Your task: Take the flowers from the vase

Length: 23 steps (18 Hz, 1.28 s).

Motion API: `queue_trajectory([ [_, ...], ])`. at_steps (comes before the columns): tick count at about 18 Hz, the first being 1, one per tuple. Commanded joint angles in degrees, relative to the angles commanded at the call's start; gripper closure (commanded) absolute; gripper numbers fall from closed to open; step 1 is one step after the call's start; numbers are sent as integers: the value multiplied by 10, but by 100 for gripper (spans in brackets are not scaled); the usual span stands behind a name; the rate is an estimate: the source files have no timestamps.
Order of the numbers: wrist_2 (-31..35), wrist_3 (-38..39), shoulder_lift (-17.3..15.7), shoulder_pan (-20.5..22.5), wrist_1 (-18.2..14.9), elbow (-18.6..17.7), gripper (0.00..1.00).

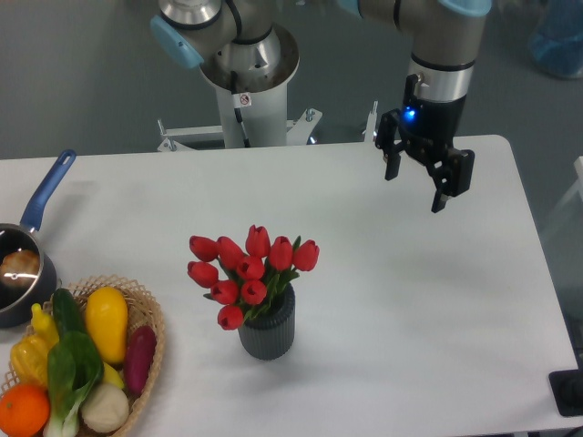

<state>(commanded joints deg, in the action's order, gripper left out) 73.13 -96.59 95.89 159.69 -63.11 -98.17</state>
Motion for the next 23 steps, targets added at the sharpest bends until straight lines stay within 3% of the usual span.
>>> queue_trajectory([
  [8,-43,-1,4,5,0,-13,0],
  [13,-77,-2,28,1,0,-17,0],
  [19,-185,-1,48,4,0,-43,0],
  [23,-189,0,66,-10,-2,-44,0],
])
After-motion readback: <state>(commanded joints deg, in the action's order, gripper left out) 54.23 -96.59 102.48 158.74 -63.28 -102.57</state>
